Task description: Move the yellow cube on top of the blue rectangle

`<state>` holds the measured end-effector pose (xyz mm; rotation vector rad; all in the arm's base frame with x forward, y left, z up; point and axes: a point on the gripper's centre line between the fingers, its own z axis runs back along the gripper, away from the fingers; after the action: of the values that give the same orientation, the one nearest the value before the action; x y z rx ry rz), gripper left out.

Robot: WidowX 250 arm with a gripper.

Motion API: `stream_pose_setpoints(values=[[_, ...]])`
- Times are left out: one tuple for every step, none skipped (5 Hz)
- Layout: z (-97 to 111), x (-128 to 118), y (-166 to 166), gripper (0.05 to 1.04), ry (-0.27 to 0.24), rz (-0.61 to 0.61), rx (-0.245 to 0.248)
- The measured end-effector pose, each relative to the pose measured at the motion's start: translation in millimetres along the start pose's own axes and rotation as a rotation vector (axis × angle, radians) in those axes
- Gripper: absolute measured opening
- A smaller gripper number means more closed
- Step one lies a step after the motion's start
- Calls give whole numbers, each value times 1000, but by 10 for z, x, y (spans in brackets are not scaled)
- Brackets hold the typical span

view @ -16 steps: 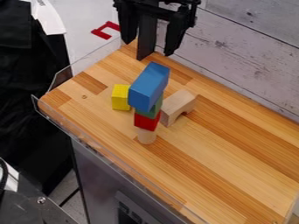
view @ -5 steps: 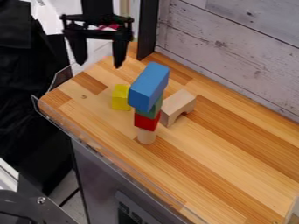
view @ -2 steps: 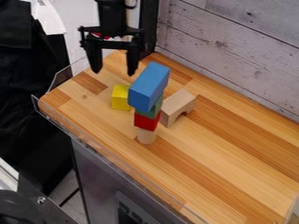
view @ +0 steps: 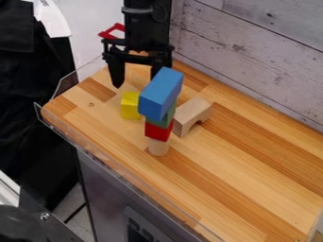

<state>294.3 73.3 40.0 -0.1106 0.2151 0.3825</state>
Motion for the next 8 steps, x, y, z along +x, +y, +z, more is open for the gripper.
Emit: stream_pose_setpoints(values=[[-102,32,-37,999,26,-8,25],[-115,29,-3,999,35,9,37],[-166,37,62,999,52,36,20],[-159,45,131,999,51,48,11],[-241,-32,140,999,78,56,9],[-268,-44,130,999,75,47,3],[-342,-35,91,968,84,34,5],[-363,-40,69,693,83,41,3]])
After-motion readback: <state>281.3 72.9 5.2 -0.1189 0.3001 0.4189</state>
